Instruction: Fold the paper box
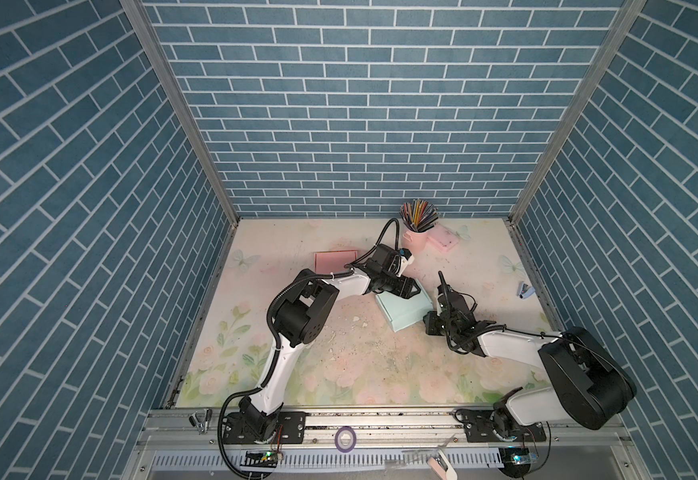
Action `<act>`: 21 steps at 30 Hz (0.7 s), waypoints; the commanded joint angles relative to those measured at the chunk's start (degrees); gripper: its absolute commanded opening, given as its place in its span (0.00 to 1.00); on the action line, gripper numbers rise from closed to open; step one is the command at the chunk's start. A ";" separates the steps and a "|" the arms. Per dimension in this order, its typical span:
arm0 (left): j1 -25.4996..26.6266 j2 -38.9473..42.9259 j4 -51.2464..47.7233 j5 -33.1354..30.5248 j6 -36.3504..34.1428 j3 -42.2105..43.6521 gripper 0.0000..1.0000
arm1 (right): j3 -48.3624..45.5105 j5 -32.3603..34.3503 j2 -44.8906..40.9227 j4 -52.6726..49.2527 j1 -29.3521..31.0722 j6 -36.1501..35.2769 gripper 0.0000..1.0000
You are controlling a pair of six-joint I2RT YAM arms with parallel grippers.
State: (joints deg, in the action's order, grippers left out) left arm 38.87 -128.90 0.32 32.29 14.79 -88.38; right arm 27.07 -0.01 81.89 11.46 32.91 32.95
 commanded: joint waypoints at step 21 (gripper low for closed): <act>2.78 3.23 5.26 4.63 5.08 9.56 0.69 | 2.84 -0.48 2.51 2.98 8.12 2.89 0.25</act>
State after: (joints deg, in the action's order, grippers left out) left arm 38.98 -126.54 7.90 32.86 17.56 -81.41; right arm 27.55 -0.54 82.39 11.44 39.68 33.28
